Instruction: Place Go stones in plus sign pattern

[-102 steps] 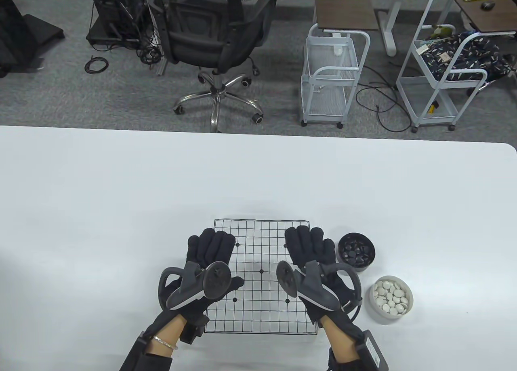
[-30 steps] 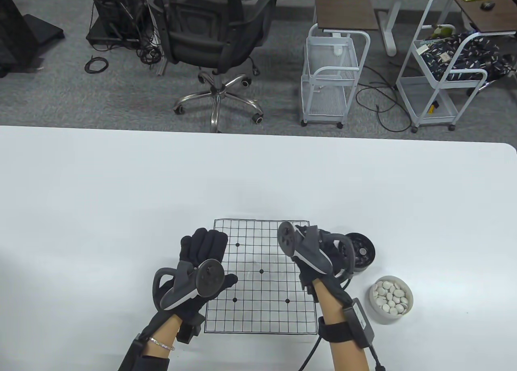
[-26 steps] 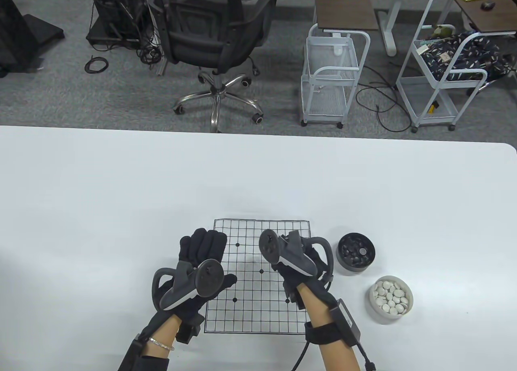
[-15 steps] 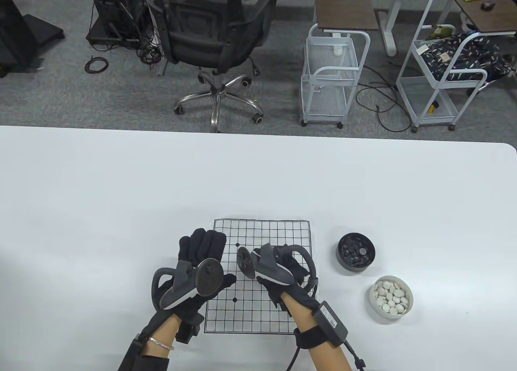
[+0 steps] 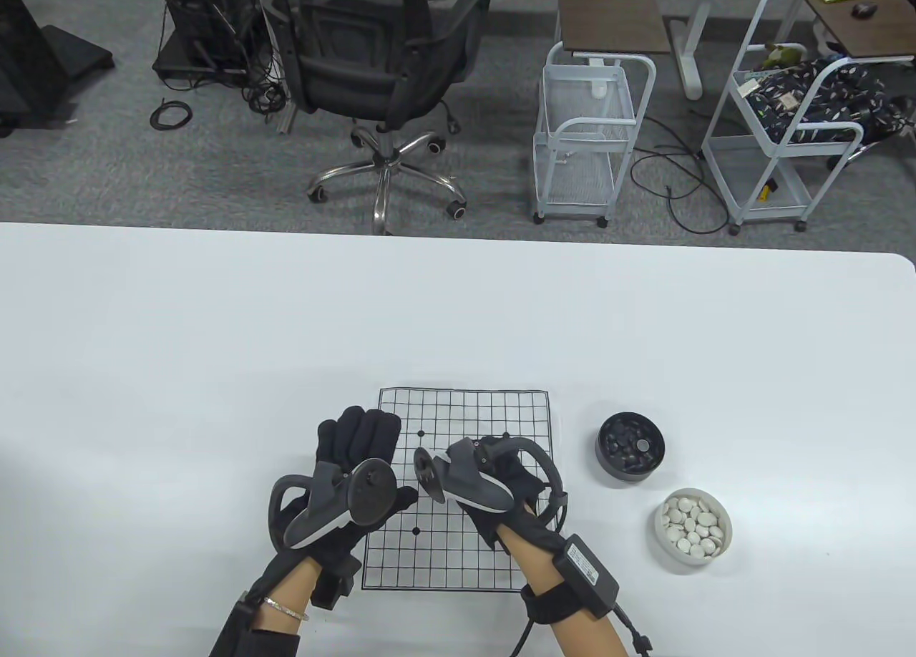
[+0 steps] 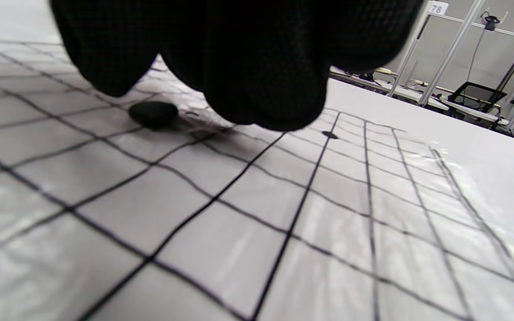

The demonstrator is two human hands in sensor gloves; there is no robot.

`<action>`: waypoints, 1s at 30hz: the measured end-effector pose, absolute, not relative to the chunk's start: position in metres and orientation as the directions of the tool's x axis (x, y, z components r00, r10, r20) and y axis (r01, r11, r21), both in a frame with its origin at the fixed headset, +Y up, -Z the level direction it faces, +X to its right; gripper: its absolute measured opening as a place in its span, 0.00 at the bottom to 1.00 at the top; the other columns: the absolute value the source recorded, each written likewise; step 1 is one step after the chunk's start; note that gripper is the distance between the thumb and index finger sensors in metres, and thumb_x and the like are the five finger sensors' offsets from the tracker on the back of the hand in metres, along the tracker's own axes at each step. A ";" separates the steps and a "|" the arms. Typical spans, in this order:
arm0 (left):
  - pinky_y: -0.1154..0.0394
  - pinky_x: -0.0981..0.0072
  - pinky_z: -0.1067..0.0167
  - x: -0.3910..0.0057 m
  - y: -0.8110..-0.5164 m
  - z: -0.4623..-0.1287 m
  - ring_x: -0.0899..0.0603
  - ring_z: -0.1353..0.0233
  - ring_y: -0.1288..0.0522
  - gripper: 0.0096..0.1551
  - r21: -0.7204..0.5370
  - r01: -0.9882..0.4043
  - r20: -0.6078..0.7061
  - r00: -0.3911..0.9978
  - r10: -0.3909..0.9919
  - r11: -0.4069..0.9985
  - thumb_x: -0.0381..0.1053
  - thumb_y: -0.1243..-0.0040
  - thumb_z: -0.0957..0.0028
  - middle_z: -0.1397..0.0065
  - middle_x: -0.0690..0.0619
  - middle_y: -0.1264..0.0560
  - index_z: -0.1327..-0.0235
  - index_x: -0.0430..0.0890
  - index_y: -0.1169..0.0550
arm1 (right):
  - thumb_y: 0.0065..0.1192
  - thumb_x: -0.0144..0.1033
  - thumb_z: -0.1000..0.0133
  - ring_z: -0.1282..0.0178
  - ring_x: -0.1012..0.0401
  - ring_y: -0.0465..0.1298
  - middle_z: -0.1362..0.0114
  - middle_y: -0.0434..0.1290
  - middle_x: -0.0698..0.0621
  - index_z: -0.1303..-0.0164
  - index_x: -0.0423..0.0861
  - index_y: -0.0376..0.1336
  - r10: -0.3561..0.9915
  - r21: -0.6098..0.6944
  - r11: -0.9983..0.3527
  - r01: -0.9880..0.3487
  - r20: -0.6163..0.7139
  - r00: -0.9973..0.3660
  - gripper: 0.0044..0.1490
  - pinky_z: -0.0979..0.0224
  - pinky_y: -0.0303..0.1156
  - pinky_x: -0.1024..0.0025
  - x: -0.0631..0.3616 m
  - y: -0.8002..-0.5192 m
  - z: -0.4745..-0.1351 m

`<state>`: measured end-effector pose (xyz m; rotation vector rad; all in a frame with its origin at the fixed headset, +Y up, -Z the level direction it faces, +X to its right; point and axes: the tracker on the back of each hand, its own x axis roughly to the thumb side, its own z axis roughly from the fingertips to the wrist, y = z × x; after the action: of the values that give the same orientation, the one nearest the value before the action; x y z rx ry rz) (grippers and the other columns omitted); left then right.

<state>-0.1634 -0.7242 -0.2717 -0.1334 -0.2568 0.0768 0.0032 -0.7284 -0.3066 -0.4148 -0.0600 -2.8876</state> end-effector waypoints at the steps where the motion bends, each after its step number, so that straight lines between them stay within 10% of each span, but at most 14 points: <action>1: 0.66 0.39 0.18 -0.163 -0.724 -0.272 0.35 0.10 0.62 0.57 -0.142 -0.059 0.248 0.964 0.094 0.988 0.74 0.58 0.50 0.08 0.48 0.61 0.20 0.53 0.67 | 0.69 0.50 0.52 0.48 0.60 0.84 0.38 0.81 0.51 0.36 0.51 0.70 -0.205 0.012 -0.976 0.217 0.271 -0.940 0.33 0.40 0.74 0.55 0.007 -0.725 -0.307; 7: 0.66 0.39 0.18 -0.162 -0.725 -0.271 0.35 0.10 0.62 0.57 -0.143 -0.057 0.256 0.962 0.092 0.988 0.74 0.58 0.50 0.08 0.48 0.61 0.20 0.53 0.67 | 0.67 0.48 0.48 0.40 0.57 0.80 0.21 0.67 0.45 0.18 0.48 0.52 -0.267 0.169 -0.949 0.266 0.020 -0.963 0.49 0.34 0.71 0.52 0.064 -0.694 -0.315; 16: 0.65 0.39 0.18 -0.162 -0.725 -0.271 0.34 0.10 0.61 0.57 -0.138 -0.058 0.251 0.964 0.092 0.989 0.74 0.58 0.50 0.08 0.48 0.60 0.20 0.53 0.66 | 0.65 0.41 0.45 0.56 0.63 0.82 0.28 0.74 0.45 0.24 0.47 0.60 -0.350 0.288 -0.922 0.258 -0.339 -0.873 0.37 0.43 0.74 0.58 0.160 -0.713 -0.339; 30: 0.65 0.39 0.18 -0.163 -0.726 -0.271 0.34 0.10 0.61 0.57 -0.143 -0.073 0.256 0.961 0.108 0.987 0.74 0.58 0.50 0.08 0.48 0.60 0.20 0.52 0.66 | 0.65 0.41 0.44 0.70 0.68 0.80 0.35 0.77 0.44 0.28 0.44 0.62 -0.501 0.346 -0.854 0.388 -0.353 -0.790 0.34 0.53 0.76 0.64 0.165 -0.750 -0.356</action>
<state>-0.1635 -0.7256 -0.2706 -0.1332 -0.2661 0.0916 0.1648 -0.7501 -0.3558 0.6047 -0.3531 -2.5692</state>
